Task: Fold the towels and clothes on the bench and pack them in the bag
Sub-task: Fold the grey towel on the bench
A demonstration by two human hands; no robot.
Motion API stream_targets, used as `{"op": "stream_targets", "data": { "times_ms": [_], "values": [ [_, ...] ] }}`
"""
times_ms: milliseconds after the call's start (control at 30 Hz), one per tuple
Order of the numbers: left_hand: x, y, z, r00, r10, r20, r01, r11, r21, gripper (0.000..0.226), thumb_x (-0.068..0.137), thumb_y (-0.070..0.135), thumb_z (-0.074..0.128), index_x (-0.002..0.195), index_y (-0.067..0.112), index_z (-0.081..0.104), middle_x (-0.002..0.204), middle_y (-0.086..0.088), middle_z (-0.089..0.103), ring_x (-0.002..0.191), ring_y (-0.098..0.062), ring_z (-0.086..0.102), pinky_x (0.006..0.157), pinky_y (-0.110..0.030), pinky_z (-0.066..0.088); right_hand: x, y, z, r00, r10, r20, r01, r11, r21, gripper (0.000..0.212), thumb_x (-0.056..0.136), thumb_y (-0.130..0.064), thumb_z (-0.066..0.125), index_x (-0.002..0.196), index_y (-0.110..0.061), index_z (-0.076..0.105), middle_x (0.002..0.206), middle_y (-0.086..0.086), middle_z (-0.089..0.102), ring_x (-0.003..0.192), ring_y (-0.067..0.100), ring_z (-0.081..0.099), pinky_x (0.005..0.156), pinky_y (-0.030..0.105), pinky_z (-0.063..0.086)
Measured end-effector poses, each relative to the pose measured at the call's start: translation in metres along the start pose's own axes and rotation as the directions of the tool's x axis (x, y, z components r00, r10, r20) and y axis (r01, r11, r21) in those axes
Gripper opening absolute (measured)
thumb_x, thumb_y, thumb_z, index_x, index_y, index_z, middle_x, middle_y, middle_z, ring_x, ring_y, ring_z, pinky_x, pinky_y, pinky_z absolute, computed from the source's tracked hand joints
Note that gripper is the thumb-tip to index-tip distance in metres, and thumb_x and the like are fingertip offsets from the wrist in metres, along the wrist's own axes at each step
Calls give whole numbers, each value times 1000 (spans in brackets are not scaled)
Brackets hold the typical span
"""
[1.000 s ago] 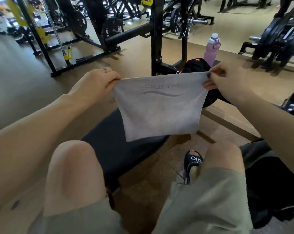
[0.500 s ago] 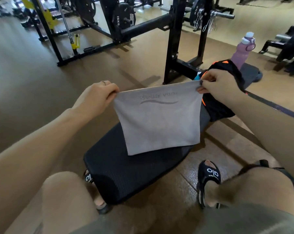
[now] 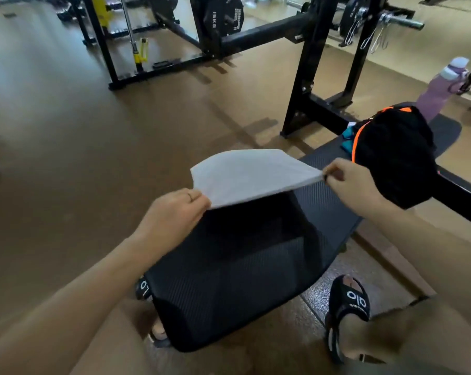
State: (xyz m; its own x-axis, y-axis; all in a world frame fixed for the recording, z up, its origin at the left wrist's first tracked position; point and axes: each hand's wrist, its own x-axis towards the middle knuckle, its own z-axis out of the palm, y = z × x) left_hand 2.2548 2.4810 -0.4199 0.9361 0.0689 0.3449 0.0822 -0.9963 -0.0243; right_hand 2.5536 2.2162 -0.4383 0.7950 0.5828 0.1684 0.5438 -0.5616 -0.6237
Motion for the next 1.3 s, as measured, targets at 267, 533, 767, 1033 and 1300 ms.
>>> {"op": "stream_targets", "data": {
  "times_ms": [267,533,767,1033,1300],
  "values": [
    [-63,71,92,926,160,340,-127,985,-118,25,70,12,83,80,22,63,74,5,60,65,-18,60,61,-29,50,-78,87,54,944,-135,301,254,880,-402,19,83,8,55,87,-10,49,100,10,55,82,35,58,61,42,50],
    [-82,95,91,908,247,339,-193,964,-183,17,78,21,80,83,26,64,78,10,61,70,-13,61,66,-25,50,-106,96,42,888,-335,315,459,702,-545,36,62,9,77,92,-6,65,103,9,66,91,30,66,62,34,54],
    [-91,108,85,897,241,371,-176,964,-200,16,76,13,67,88,22,62,85,5,61,76,-17,60,70,-28,53,-124,63,41,919,-160,360,379,614,-693,40,55,3,72,91,-7,59,102,15,56,106,39,54,93,47,45],
    [-94,115,73,911,162,379,-38,949,-314,14,82,16,61,95,20,60,90,6,62,80,-14,59,71,-26,49,-207,-68,118,747,-406,527,540,833,-123,27,79,-22,54,105,-20,51,101,-1,56,94,21,56,80,35,50],
    [-88,102,55,924,26,382,141,905,-402,10,99,30,51,98,23,44,90,8,58,80,-13,55,69,-32,47,-220,-82,148,926,-246,288,264,964,-24,15,85,-22,66,98,-25,58,87,-10,64,79,15,61,64,24,34]
  ]
}}
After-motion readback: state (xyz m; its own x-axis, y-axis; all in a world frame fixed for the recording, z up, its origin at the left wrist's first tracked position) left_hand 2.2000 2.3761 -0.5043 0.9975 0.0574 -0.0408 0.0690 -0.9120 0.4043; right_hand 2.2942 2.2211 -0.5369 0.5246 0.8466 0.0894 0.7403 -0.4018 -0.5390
